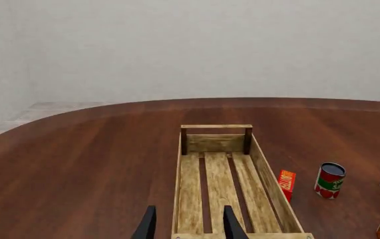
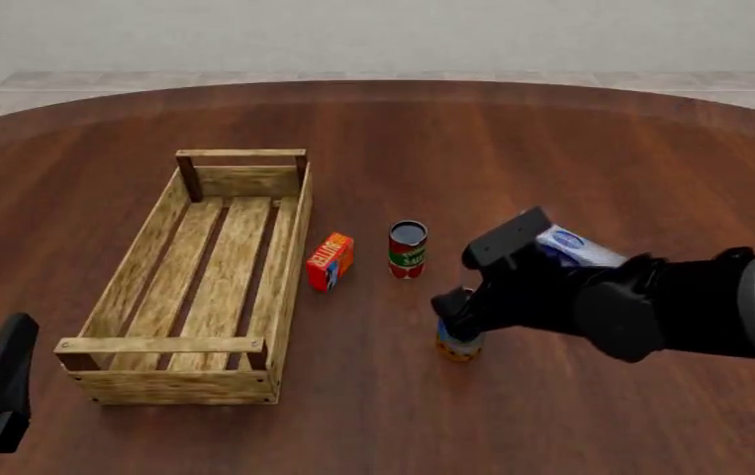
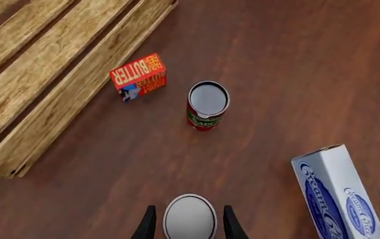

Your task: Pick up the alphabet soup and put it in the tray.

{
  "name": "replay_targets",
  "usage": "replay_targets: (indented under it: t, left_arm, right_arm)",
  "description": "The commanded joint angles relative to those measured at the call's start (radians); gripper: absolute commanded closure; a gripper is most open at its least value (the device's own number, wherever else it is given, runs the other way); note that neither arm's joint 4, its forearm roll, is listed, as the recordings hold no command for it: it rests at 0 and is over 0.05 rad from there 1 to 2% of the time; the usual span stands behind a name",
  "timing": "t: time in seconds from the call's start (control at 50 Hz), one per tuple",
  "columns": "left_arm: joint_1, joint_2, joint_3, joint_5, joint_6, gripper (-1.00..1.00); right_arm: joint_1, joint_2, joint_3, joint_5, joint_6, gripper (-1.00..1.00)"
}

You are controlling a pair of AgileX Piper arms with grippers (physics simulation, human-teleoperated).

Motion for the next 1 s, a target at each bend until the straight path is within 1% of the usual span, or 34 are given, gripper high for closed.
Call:
replay_targets:
  t: [0.02, 0.24, 0.5, 0.9, 0.92, 1.0]
  left_arm:
    - [0.000, 0.000, 0.000, 0.000, 0.000, -1.00]
    - [0.000, 0.000, 0.000, 0.000, 0.000, -1.00]
    - [0.000, 0.000, 0.000, 0.000, 0.000, -1.00]
    - [0.000, 0.000, 0.000, 0.000, 0.000, -1.00]
    - [0.000, 0.000, 0.000, 0.000, 0.000, -1.00]
    - [0.000, 0.000, 0.000, 0.000, 0.000, -1.00]
  right_arm:
    - [-0.001, 0.055, 0.004, -0.037, 0.013, -1.00]
    - [0.006, 0.105, 0.007, -0.072, 0.025, -1.00]
    - [0.009, 0.145, -0.007, -0.081, 0.036, -1.00]
    - [0.020, 0.225, -0.006, -0.126, 0.057, -1.00]
    - [0.009, 0.214, -0.007, -0.125, 0.046, 1.00]
    - [0.009, 0.199, -0.010, -0.110, 0.044, 1.00]
